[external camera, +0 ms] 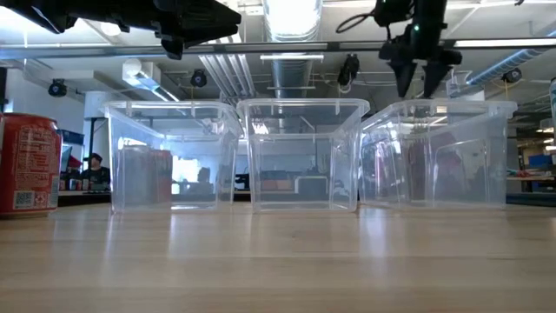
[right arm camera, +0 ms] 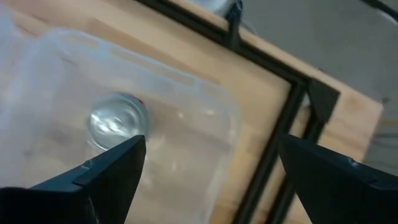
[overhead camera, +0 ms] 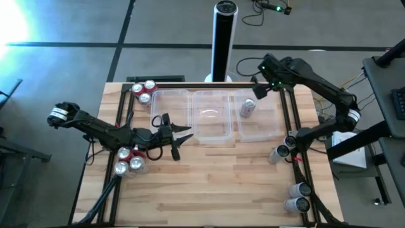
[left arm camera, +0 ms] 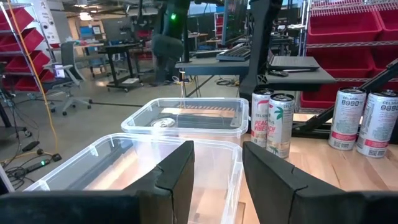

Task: Sort soda cans
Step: Put the bottom right red-silver soda can into the right transparent bin, then put the top red-silver soda can into the right transparent bin

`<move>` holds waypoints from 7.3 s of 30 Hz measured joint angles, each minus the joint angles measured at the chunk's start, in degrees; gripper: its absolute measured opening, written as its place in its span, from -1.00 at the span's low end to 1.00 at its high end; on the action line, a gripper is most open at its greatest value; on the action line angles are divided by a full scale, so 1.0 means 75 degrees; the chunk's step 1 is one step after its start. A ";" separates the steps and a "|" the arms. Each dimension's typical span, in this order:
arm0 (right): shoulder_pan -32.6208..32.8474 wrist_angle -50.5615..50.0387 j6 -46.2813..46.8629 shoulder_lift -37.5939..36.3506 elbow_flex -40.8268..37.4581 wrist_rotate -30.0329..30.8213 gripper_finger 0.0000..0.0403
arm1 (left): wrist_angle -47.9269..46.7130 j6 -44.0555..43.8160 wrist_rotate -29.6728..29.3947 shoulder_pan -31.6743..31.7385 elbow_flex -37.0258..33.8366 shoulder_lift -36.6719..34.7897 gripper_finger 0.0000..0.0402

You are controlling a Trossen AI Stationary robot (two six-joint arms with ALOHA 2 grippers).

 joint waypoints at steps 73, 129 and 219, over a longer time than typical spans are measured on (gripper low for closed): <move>-0.0585 -0.0363 0.0451 0.0486 -0.1673 -0.1248 0.79 | 0.0169 0.0090 0.0391 -0.0131 0.0085 0.0000 -0.40; 0.4476 0.4516 -0.0532 -0.2235 -0.2374 0.1110 0.79 | -1.4230 -0.8042 -0.1364 -0.0665 0.3985 -0.3201 0.06; 0.4997 0.4484 -0.1406 -0.2259 -0.3442 0.0982 0.79 | -1.6155 -0.8119 0.4289 0.9836 0.7386 0.3716 0.37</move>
